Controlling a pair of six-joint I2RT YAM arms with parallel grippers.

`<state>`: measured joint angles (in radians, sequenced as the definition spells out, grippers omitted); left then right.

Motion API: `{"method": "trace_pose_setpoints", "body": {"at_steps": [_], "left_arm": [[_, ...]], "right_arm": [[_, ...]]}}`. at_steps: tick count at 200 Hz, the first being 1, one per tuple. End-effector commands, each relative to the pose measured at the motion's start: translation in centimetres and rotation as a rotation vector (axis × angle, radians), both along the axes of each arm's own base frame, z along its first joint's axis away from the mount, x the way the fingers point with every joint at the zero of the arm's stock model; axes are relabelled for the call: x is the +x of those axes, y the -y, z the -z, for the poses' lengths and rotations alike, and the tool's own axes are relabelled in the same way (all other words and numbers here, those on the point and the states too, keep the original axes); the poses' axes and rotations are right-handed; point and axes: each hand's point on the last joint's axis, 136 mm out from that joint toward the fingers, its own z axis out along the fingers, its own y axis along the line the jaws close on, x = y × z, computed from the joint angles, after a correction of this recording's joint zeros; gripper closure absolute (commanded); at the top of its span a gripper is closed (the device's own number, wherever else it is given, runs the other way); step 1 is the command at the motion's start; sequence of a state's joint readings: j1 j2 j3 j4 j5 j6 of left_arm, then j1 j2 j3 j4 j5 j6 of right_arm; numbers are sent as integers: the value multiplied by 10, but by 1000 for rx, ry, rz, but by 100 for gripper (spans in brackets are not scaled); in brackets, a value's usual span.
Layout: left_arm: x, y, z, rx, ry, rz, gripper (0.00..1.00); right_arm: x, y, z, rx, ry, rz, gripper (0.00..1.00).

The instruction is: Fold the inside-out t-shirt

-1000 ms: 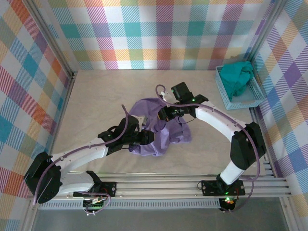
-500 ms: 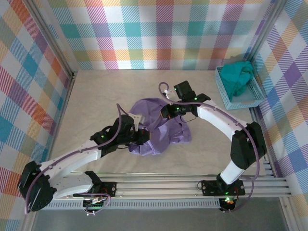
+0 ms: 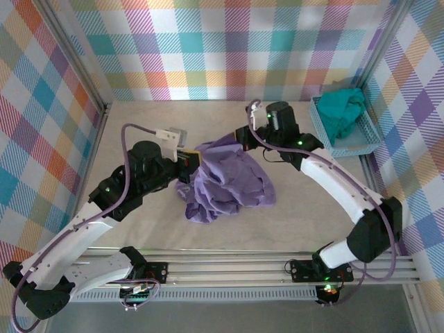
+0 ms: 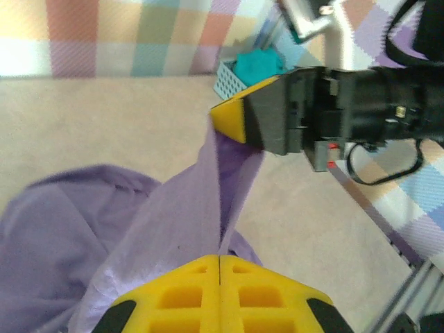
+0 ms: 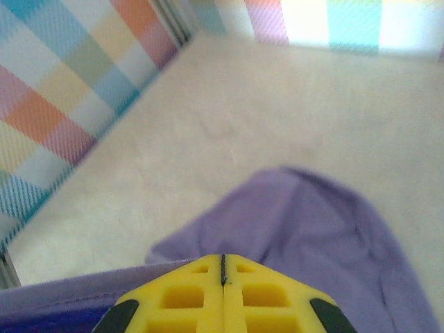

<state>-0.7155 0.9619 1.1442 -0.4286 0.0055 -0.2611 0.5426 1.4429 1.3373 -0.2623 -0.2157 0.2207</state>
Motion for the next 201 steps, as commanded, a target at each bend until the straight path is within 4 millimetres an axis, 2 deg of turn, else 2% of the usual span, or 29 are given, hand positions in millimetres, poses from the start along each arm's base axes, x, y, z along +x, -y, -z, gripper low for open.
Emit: {"method": "trace_pose_setpoints", "body": {"at_steps": [1,25,42,61,82,108,121,144,172,201], "left_arm": [[9,-12,-10,50,47,-53,100],[-5,18,-4,-24,41,123,100],[-17,49,6,-125,12,270,100],[-22,76,26,-168,-39,341,100],[-23,105,43,-174,-59,382,100],[-29,134,57,-155,-111,473,82],[-31,132,63,-123,-123,475,70],[-37,109,64,-63,-71,439,55],[-41,70,51,-50,0,376,48],[-27,30,35,-75,71,252,42]], "right_arm": [[8,6,-63,99,213,37,99],[2,1,-100,114,318,-23,100],[-1,-11,-111,123,347,-104,100],[-4,-24,-110,132,342,-186,100],[-11,-42,-101,168,308,-309,100],[-26,-54,-88,195,298,-445,100],[-32,-52,-80,170,317,-472,100],[-45,-45,-71,146,361,-537,100],[-67,-36,-70,173,399,-687,100],[-87,-25,-72,225,422,-824,100]]}}
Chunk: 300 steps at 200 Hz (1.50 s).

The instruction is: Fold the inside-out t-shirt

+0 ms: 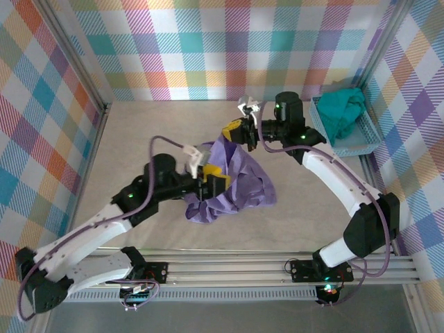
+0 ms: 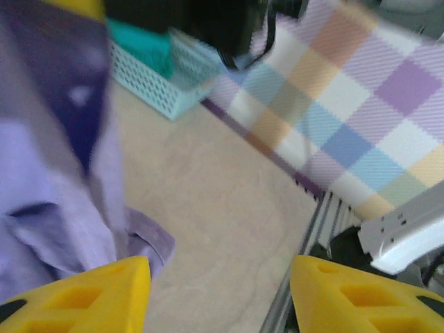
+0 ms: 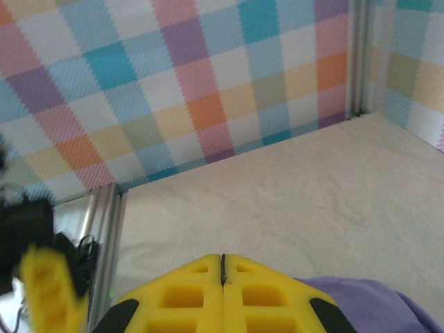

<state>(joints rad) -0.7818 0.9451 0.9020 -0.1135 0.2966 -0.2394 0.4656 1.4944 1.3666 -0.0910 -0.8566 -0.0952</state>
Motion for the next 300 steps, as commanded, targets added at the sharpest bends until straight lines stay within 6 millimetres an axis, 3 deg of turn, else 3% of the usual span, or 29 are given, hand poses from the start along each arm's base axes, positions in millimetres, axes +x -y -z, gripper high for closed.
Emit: {"method": "trace_pose_setpoints", "body": {"at_steps": [1,21,41,81,131,168,188,205,216,228,257,300], "left_arm": [[14,-31,0,23,47,-106,41],[29,-44,-3,52,108,-169,39],[45,-45,-1,115,172,-194,39],[34,-8,-2,148,238,60,37],[57,6,-2,202,258,64,37],[51,16,-4,175,281,140,41],[50,28,-6,150,270,200,51],[51,32,-4,155,241,221,74],[53,32,-4,150,227,205,93],[55,30,-3,139,218,181,100],[61,20,5,133,203,91,100],[61,9,12,115,193,29,100]], "right_arm": [[-39,9,-24,77,123,-217,100],[-51,14,-26,93,124,-292,100],[-61,16,-29,95,113,-340,100],[-70,20,-33,105,102,-374,100],[-78,21,-30,122,61,-429,100],[-82,22,-30,134,40,-460,100],[-81,21,-30,137,27,-468,100],[-73,19,-24,108,10,-405,100],[-61,17,-18,75,-4,-316,91],[-44,18,-11,37,-35,-185,77],[-26,28,0,-1,-133,49,56],[-34,44,26,-61,-117,266,46]]}}
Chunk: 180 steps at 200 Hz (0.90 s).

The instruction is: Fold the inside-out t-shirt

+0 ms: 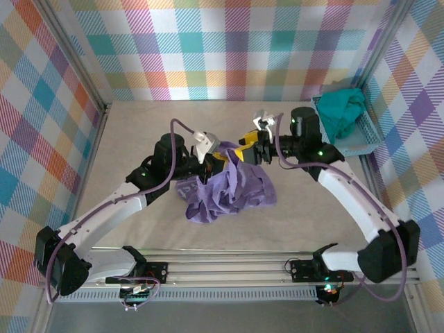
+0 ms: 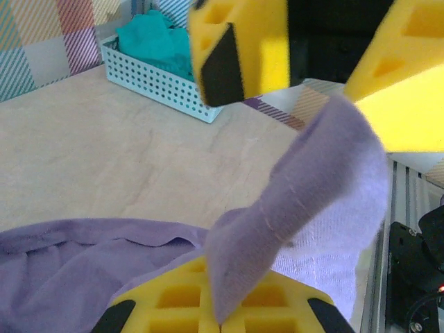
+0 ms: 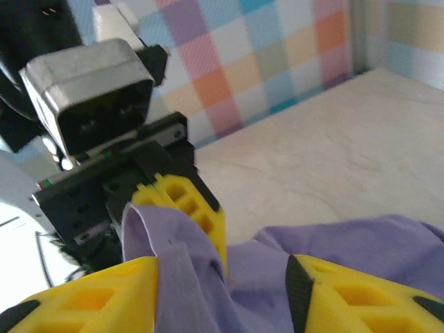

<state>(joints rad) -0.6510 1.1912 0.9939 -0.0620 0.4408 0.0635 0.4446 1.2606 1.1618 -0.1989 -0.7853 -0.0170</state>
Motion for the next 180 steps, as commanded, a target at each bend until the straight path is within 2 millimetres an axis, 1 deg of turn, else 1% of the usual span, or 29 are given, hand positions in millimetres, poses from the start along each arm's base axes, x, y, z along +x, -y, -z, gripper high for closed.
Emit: {"method": "trace_pose_setpoints", "body": {"at_steps": [1,16,34,55,85,100,120,139,154,180], "left_arm": [[4,-8,-16,-60,41,-52,100],[3,-8,-14,-62,32,-55,100],[2,-6,-12,-67,16,-46,100],[2,-5,-9,-68,1,-43,100],[5,-6,-9,-77,-4,-65,100],[5,-7,-7,-70,-9,-67,100],[5,-6,-3,-60,-13,-61,100],[4,-4,-1,-57,-19,-49,100],[5,-3,0,-55,-24,-48,100],[4,-3,3,-47,-31,-41,100]], "right_arm": [[8,7,5,-31,20,160,46],[3,4,14,-32,5,156,46],[-5,-5,18,-17,4,108,46],[-8,-13,26,-26,9,74,46],[-15,-16,34,-8,4,31,50],[-18,-16,33,1,21,23,51],[-20,-16,26,21,47,10,51],[-16,-18,21,23,63,14,52],[-18,-21,17,30,66,-14,52],[-18,-24,12,41,76,-32,57]]}}
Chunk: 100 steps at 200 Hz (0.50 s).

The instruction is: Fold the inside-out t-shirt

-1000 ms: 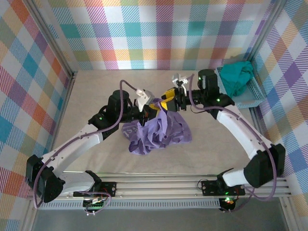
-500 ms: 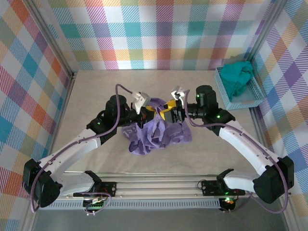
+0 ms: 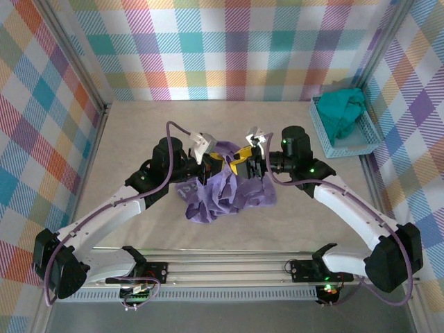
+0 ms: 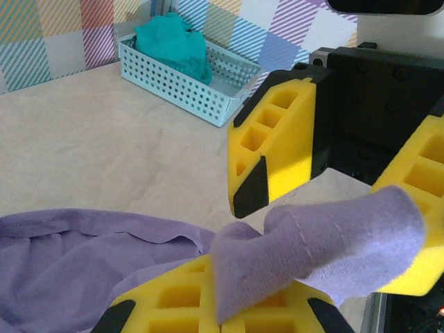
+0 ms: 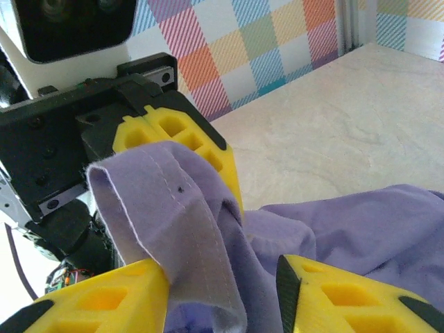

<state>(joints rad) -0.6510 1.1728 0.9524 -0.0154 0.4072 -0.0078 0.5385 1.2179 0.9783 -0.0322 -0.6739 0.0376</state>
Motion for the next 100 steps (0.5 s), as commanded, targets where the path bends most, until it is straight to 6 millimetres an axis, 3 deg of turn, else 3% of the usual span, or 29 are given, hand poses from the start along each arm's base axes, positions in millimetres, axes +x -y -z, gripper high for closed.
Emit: {"method": "trace_pose_setpoints", "body": {"at_steps": [1,37,76,91,100], "left_arm": [[1,2,0,-11,4,11,100],[0,2,0,-7,3,16,100],[2,1,4,1,-1,6,100],[10,-4,8,15,-14,-53,100],[20,-12,12,31,-33,-130,92]], "right_arm": [[-3,-8,-28,52,85,-56,57],[-2,-9,-34,51,102,-64,69],[1,-10,-39,51,93,-50,100],[15,-8,-43,49,56,28,100],[24,-8,-46,56,21,81,100]]}}
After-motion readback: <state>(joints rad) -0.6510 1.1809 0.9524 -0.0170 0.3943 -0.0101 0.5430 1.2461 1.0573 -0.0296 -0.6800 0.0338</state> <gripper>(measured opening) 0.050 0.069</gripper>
